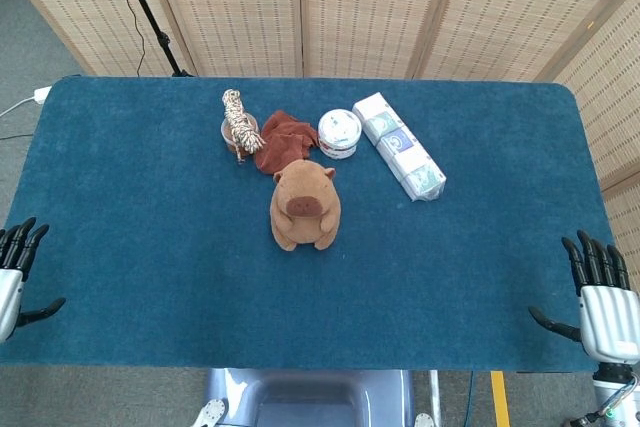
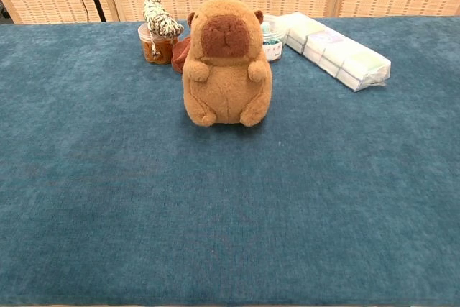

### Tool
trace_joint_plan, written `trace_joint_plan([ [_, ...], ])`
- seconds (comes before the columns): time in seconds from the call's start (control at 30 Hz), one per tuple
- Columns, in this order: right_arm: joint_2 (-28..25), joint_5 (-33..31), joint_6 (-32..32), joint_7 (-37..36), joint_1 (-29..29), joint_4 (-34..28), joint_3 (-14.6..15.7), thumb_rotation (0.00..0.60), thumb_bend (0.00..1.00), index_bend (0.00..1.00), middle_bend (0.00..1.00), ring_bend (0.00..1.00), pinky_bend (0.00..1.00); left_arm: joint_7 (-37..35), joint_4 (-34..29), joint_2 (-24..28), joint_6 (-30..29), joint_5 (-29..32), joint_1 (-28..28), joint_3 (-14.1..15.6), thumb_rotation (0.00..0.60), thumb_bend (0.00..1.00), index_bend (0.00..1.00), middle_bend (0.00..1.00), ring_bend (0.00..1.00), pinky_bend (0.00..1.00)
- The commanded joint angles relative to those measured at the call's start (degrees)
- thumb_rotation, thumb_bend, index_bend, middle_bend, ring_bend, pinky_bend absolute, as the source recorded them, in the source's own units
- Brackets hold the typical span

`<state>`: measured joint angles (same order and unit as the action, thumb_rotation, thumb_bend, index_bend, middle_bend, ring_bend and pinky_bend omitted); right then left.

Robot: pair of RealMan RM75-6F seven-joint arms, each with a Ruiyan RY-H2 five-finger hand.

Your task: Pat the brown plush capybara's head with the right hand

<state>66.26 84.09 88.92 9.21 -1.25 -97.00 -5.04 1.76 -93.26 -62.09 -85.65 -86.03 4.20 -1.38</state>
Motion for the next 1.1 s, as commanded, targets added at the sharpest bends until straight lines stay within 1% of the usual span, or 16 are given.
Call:
trace_joint_plan([
  [0.03, 0.8, -4.1, -4.0, -2.3, -1.5, -0.9, -1.3, 0.343, 0.0, 0.0, 0.0, 0.0, 0.0, -0.4, 0.0, 0.2, -0.2, 0.1, -0.2, -0.1, 0.6, 0.0, 0.0, 0.0, 0.0, 0.0],
  [0.2, -0.1, -7.6, -6.7, -3.4, -3.5, -4.2, -4.0, 0.334, 0.0, 0.0, 0.0, 0.0, 0.0, -0.1, -1.5, 0.5, 0.1, -0.2, 0.2, -0.2, 0.6, 0.0, 0.0, 0.0, 0.0, 0.0],
  [0.3, -2.0, -9.9, -10.4, -3.4, -5.6, -7.3, -5.5, 0.335, 0.0, 0.0, 0.0, 0.0, 0.0, 0.5, -3.0, 0.8, 0.1, -0.4, 0.5, -0.5, 0.6, 0.0, 0.0, 0.0, 0.0, 0.0],
  [0.37, -3.0, -11.2, -12.4, -3.0, -7.3, -8.3, -6.7, 0.333, 0.0, 0.0, 0.0, 0.0, 0.0, 1.0, -4.1, 1.0, 0.3, -0.4, 0.8, -0.7, 0.6, 0.0, 0.0, 0.0, 0.0, 0.0],
  [0.5, -4.4, -14.8, -16.8, -0.3, -11.4, -10.1, -9.7, 0.331, 0.0, 0.0, 0.0, 0.0, 0.0, 1.6, -5.8, 1.3, 0.5, 0.1, 1.1, -1.1, 0.6, 0.0, 0.0, 0.0, 0.0, 0.0],
  [0.63, -5.5, -21.5, -21.5, 5.0, -16.8, -12.5, -13.2, 0.322, 0.0, 0.0, 0.0, 0.0, 0.0, 2.8, -7.3, 1.5, 0.6, 0.8, 1.1, -1.4, 0.6, 0.0, 0.0, 0.0, 0.0, 0.0],
  [0.7, -5.5, -24.6, -22.8, 7.5, -19.3, -13.1, -14.6, 0.306, 0.0, 0.0, 0.0, 0.0, 0.0, 3.4, -7.6, 1.4, 0.2, 0.7, 0.9, -1.3, 0.6, 0.0, 0.0, 0.0, 0.0, 0.0],
  [0.73, -5.1, -26.5, -24.2, 9.2, -21.9, -13.1, -16.1, 0.29, 0.0, 0.0, 0.0, 0.0, 0.0, 3.5, -7.7, 1.4, -0.3, 0.7, 0.7, -1.3, 0.6, 0.0, 0.0, 0.0, 0.0, 0.0],
  [0.83, -4.5, -32.1, -25.7, 12.5, -25.4, -13.1, -17.6, 0.211, 0.0, 0.0, 0.0, 0.0, 0.0, 3.5, -7.7, 1.4, -1.1, 0.5, 0.3, -1.4, 0.6, 0.0, 0.0, 0.0, 0.0, 0.0],
  [0.87, -4.0, -33.7, -26.5, 12.4, -26.8, -13.3, -18.5, 0.188, 0.0, 0.0, 0.0, 0.0, 0.0, 3.4, -7.7, 1.4, -1.4, 0.5, 0.2, -1.4, 0.6, 0.0, 0.0, 0.0, 0.0, 0.0],
  [0.97, -2.5, -38.0, -28.2, 12.4, -31.0, -12.2, -20.6, 0.169, 0.0, 0.0, 0.0, 0.0, 0.0, 3.1, -7.6, 1.4, -1.9, 0.1, -0.1, -1.3, 0.6, 0.0, 0.0, 0.0, 0.0, 0.0],
  [1.1, -1.0, -42.0, -27.8, 13.7, -34.4, -11.4, -21.7, 0.164, 0.0, 0.0, 0.0, 0.0, 0.0, 3.1, -7.5, 1.4, -2.0, 0.1, -0.2, -1.3, 0.6, 0.0, 0.0, 0.0, 0.0, 0.0],
])
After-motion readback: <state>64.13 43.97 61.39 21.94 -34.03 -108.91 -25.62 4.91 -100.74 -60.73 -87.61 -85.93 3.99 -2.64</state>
